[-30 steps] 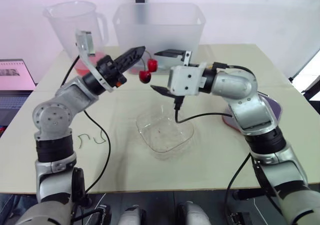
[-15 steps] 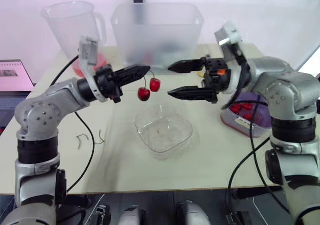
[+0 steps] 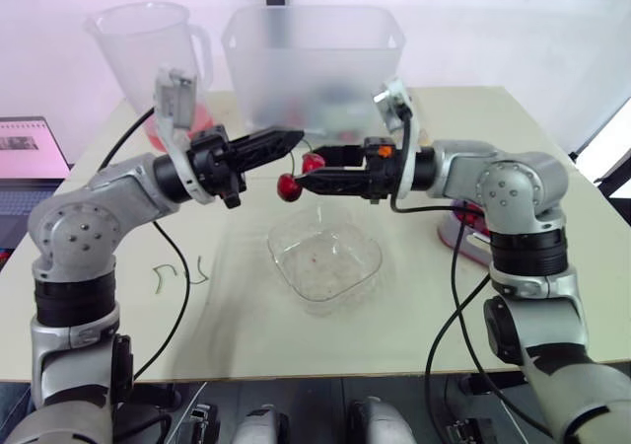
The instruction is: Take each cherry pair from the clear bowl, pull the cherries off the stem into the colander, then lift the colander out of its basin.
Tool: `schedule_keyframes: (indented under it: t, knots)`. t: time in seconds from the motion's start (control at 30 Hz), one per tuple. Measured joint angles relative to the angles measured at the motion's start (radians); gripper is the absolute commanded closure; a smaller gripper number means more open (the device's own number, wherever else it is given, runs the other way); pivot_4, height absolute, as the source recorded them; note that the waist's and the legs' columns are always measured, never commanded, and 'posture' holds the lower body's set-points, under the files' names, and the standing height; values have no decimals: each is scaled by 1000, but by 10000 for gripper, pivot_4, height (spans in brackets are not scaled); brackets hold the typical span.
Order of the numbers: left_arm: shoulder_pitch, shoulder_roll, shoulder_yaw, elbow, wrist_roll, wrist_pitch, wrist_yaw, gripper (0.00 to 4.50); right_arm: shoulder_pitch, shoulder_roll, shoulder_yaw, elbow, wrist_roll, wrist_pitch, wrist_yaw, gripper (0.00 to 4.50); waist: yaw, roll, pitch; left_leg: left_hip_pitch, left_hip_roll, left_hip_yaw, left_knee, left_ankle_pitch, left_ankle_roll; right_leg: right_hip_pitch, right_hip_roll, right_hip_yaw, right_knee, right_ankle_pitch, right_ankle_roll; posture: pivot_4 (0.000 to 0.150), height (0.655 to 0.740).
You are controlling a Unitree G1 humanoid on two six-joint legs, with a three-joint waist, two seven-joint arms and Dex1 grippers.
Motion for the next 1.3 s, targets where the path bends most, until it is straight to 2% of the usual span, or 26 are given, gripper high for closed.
schedule_keyframes:
  t: [0.23,0.33,0.43,0.93,1.3]
  knots:
    - [0,0,0,0,0,0,1,45000,9,0,-15,-11,27,0,-13,11906,0,0,0,0,0,0,0,0,0,0,0,0,0,0,0,1500,6886]
    - [0,0,0,0,0,0,1,45000,9,0,-35,-11,48,3,-22,20147,0,0,0,0,0,0,0,0,0,0,0,0,0,0,0,1500,6886]
    - [0,-5,0,0,-1,-1,6,45000,9,0,-38,-12,61,5,-24,33729,0,0,0,0,0,0,0,0,0,0,0,0,0,0,0,1500,6886]
    - [0,-19,-1,5,12,-4,2,45000,26,-9,-25,-34,87,29,-31,33729,0,0,0,0,0,0,0,0,0,0,0,0,0,0,0,1500,6886]
    - [-2,-20,1,11,18,-6,1,45000,99,-127,54,-42,75,65,17,33729,0,0,0,0,0,0,0,0,0,0,0,0,0,0,0,1500,6886]
